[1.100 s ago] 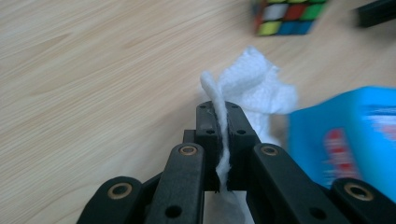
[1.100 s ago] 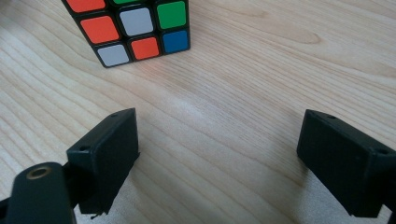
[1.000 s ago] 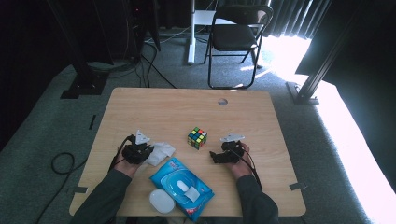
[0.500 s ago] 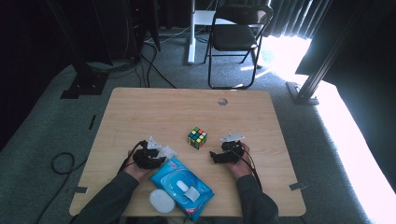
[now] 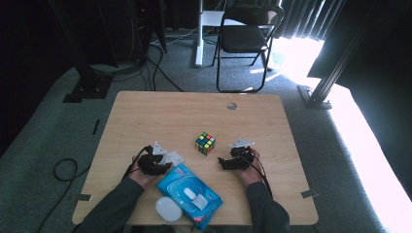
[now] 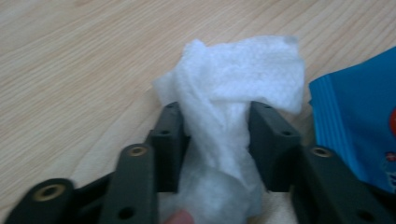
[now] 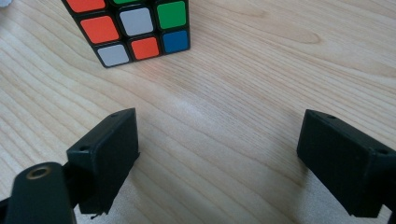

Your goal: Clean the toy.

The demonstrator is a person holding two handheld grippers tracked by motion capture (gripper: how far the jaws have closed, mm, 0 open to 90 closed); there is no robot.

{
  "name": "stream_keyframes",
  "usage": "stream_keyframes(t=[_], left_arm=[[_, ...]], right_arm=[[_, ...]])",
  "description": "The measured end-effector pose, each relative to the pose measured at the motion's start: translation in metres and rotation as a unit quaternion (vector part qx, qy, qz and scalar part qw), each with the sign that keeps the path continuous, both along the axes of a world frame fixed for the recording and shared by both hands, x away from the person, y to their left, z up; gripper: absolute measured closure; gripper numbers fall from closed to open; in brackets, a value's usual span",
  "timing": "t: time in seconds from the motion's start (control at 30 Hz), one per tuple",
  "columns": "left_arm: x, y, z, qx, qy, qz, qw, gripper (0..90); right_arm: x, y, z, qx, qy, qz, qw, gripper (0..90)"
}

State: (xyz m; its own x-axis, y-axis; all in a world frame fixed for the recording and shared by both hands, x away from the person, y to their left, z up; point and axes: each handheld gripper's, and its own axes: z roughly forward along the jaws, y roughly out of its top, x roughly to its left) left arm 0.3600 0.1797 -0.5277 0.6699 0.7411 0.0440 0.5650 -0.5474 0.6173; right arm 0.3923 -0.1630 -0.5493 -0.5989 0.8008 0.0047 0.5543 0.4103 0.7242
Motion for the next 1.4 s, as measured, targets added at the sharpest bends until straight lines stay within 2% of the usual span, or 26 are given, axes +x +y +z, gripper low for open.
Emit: stream_keyframes(t=[0.17,0.2,0.5,0.57,0.63,0.73,0.83,0.93,0.97,1.1,1.17,1.23,1.27,1.4], left_arm=[[0.003,0.002,0.001,0.018,-0.015,0.01,0.9997,79.3],[0.004,0.002,0.001,0.018,-0.016,0.013,0.9996,80.9],[0.005,0.006,0.004,0.003,-0.018,0.025,0.9995,83.8],[0.005,0.008,0.008,-0.013,-0.021,0.027,0.9993,84.2],[0.005,0.009,0.01,-0.016,-0.023,0.027,0.9993,84.2],[0.005,0.013,0.018,-0.035,-0.029,0.029,0.9985,84.7],[0.007,0.017,0.023,-0.045,-0.031,0.031,0.998,84.8],[0.008,0.02,0.026,-0.049,-0.035,0.034,0.9976,84.8],[0.009,0.022,0.028,-0.051,-0.036,0.035,0.9974,84.8],[0.011,0.024,0.031,-0.052,-0.038,0.034,0.9973,84.8],[0.012,0.024,0.032,-0.054,-0.039,0.035,0.9972,84.8],[0.013,0.024,0.033,-0.054,-0.04,0.034,0.9972,84.8],[0.014,0.025,0.033,-0.056,-0.041,0.035,0.997,84.8],[0.015,0.025,0.035,-0.059,-0.045,0.036,0.9966,84.8]], right_arm=[[0.0,0.0,0.0,0.0,0.0,0.0,1.0,12.6],[0.0,0.0,0.0,0.0,0.0,0.0,1.0,12.6],[0.0,0.0,0.0,0.0,0.0,0.003,1.0,14.2],[0.0,0.0,0.0,0.001,-0.003,0.01,0.9999,16.4],[0.0,0.0,0.0,0.003,-0.002,0.007,1.0,16.8],[-0.002,0.001,0.003,-0.001,0.004,0.01,0.9999,21.5],[-0.002,0.001,0.003,-0.002,0.003,0.012,0.9999,20.9],[-0.002,0.001,0.002,-0.002,0.003,0.012,0.9999,18.6],[-0.002,0.003,0.001,-0.002,0.003,0.019,0.9998,13.2],[-0.001,0.004,0.001,-0.004,0.004,0.026,0.9996,12.6],[0.0,0.007,0.004,-0.012,0.014,0.032,0.9993,16.9],[0.0,0.009,0.005,-0.011,0.014,0.039,0.9991,21.7],[0.0,0.01,0.006,-0.003,0.016,0.044,0.9989,22.9],[-0.001,0.018,0.01,0.006,0.0,0.058,0.9983,24.0]])
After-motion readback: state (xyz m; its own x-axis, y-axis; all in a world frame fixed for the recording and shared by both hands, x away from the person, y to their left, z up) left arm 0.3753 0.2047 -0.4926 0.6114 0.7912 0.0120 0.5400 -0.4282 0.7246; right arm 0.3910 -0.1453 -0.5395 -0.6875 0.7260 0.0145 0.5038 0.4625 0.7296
